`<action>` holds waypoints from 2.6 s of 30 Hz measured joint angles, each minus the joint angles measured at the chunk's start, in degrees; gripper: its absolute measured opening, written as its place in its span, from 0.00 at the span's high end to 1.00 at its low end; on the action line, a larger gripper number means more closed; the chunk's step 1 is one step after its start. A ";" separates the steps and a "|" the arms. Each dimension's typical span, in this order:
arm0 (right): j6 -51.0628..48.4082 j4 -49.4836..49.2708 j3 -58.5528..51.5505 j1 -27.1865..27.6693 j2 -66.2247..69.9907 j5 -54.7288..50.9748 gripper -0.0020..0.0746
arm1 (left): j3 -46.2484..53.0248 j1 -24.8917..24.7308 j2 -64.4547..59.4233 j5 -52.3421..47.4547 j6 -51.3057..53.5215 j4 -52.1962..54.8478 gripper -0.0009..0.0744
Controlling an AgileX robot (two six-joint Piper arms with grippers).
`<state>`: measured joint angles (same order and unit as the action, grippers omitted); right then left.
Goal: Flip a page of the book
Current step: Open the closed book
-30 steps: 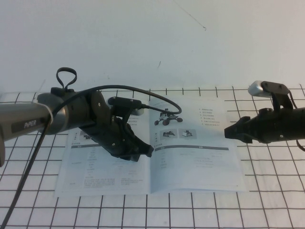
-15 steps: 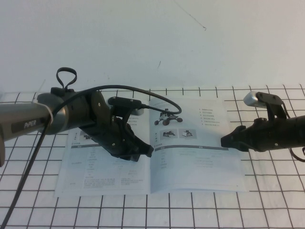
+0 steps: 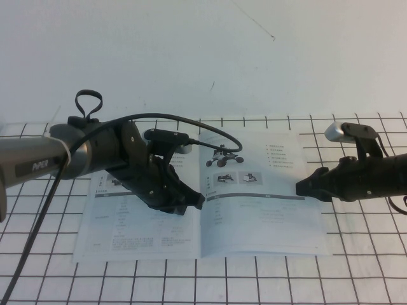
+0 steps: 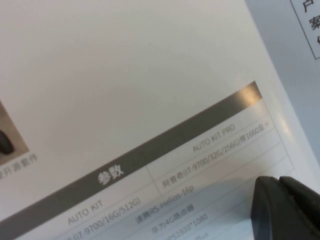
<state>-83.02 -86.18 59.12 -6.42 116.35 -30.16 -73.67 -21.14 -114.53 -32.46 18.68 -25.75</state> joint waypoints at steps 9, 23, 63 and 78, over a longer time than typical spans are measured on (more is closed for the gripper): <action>-0.50 0.00 0.00 0.00 0.00 0.24 0.53 | 0.00 0.00 0.00 0.00 0.00 0.00 0.99; -1.51 0.00 0.00 0.00 0.00 0.63 0.53 | 0.00 0.00 0.00 0.12 0.25 0.09 0.99; -5.08 -5.33 0.00 0.00 1.02 -4.30 0.53 | 0.00 0.00 0.00 0.12 0.10 0.09 0.99; -7.91 -9.06 0.00 0.00 -4.01 -9.10 0.53 | 0.00 0.00 0.00 0.20 0.10 0.09 0.99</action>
<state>-90.93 -95.24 59.12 -6.42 112.34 -39.26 -73.67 -21.14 -114.53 -32.26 18.78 -25.65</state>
